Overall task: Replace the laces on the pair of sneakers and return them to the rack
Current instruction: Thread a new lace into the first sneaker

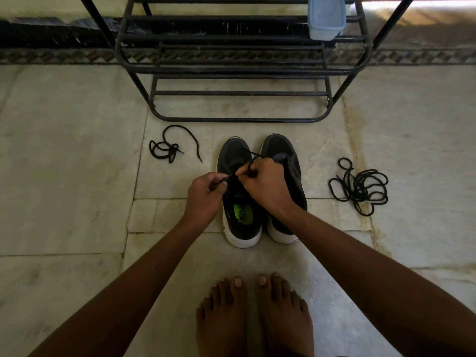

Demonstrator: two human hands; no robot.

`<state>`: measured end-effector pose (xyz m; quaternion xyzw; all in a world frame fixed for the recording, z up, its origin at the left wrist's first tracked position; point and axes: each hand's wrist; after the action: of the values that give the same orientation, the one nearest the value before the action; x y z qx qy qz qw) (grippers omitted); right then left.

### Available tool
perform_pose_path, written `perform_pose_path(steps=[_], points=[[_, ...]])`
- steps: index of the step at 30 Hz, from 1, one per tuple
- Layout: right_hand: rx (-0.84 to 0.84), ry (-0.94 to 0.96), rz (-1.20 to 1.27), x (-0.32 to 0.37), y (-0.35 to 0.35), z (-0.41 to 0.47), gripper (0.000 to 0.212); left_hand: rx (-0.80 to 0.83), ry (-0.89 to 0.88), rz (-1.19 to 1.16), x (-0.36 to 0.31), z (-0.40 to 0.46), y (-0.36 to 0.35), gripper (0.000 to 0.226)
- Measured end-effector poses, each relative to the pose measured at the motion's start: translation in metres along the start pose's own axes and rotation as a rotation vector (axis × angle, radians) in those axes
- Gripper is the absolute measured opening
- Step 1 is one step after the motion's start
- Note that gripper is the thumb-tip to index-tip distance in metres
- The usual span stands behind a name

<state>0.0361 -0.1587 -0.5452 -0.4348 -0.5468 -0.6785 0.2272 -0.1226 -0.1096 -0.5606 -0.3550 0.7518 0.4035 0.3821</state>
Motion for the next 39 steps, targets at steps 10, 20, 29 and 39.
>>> perform_pose_path(steps=[10,20,29,39], points=[[0.080,0.019,0.017,0.007,-0.001,0.004,0.011,-0.017,-0.044,0.053,0.006,0.000,0.000,0.021],[0.114,0.030,0.011,0.008,0.005,0.005,0.013,0.010,-0.037,0.038,0.001,-0.003,0.000,0.022],[0.131,-0.031,-0.150,0.017,0.004,0.013,0.010,-0.001,-0.031,-0.014,0.001,-0.004,0.000,0.026],[0.131,-0.069,-0.176,0.010,0.003,0.014,0.006,-0.020,-0.018,-0.043,-0.001,-0.007,0.000,0.023]])
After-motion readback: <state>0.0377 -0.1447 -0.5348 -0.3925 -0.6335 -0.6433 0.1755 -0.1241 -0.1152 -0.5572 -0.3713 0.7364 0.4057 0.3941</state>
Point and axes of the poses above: each hand's wrist, its own z-axis towards the middle knuckle, its own y-axis out of the back of the hand, x = y × z, and after that the axes turned 6 degrees about y, right-handed
